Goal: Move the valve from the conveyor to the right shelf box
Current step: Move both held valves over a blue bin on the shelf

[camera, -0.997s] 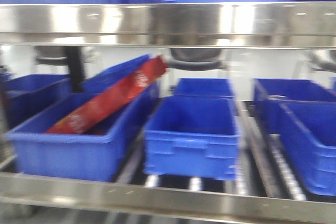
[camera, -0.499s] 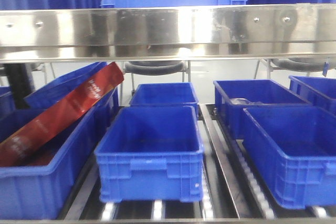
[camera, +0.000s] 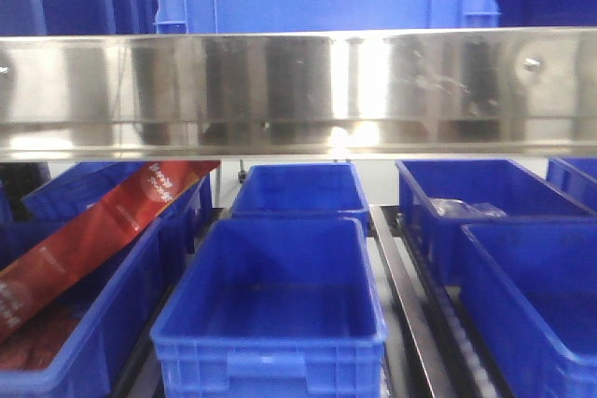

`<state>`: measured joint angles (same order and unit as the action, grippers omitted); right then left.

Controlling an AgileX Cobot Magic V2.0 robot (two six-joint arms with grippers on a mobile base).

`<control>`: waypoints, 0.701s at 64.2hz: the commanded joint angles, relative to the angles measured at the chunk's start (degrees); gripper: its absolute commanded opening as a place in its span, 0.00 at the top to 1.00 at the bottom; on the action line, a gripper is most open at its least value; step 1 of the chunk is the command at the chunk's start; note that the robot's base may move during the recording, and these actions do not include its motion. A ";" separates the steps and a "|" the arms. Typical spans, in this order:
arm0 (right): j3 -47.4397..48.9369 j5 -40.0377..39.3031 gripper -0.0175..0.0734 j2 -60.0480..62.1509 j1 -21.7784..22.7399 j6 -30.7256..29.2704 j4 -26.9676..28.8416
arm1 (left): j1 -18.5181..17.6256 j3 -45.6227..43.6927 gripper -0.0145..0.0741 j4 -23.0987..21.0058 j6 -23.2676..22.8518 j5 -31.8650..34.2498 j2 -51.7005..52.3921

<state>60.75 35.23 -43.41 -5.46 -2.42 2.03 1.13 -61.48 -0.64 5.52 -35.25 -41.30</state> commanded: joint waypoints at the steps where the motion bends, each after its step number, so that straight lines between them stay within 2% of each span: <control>1: 0.99 -4.41 0.98 0.56 0.07 -0.08 -0.27 | -0.32 -0.31 0.96 -0.38 -0.17 3.31 0.48; 45: 0.99 -4.41 0.98 0.56 0.07 -0.08 -0.27 | -0.32 -0.31 0.96 -0.38 -0.17 3.31 0.48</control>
<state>60.75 35.23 -43.41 -5.46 -2.42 2.03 1.13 -61.48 -0.64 5.50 -35.25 -41.30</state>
